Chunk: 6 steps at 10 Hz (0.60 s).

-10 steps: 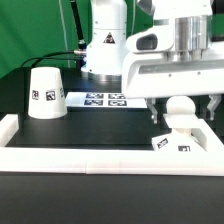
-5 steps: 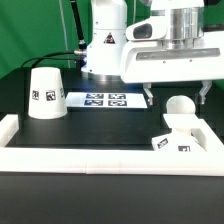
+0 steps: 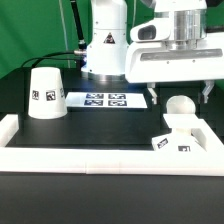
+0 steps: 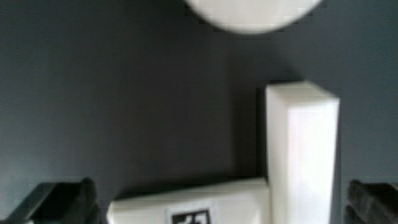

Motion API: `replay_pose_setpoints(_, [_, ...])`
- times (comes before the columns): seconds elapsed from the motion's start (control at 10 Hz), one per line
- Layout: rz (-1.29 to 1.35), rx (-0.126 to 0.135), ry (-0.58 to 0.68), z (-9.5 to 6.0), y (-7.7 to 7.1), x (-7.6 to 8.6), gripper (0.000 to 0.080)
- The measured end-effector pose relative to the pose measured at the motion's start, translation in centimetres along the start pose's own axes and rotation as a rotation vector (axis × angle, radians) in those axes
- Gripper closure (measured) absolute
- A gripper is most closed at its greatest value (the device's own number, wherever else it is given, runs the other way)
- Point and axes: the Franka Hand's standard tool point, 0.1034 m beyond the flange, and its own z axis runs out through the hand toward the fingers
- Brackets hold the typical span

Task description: Assemble lamp

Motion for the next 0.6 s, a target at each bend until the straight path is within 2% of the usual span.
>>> replay_pose_setpoints(0.2, [-0.038, 0.002, -0.001, 0.35, -0.83, -0.75, 0.0100])
replay_pose_setpoints(0.5, [-0.037, -0.001, -0.021, 0.57, -0.71, -1.02, 0.0100])
replay_pose_setpoints(0.6, [-0.037, -0.011, -0.087, 0.62, -0.48, -1.48, 0.0100])
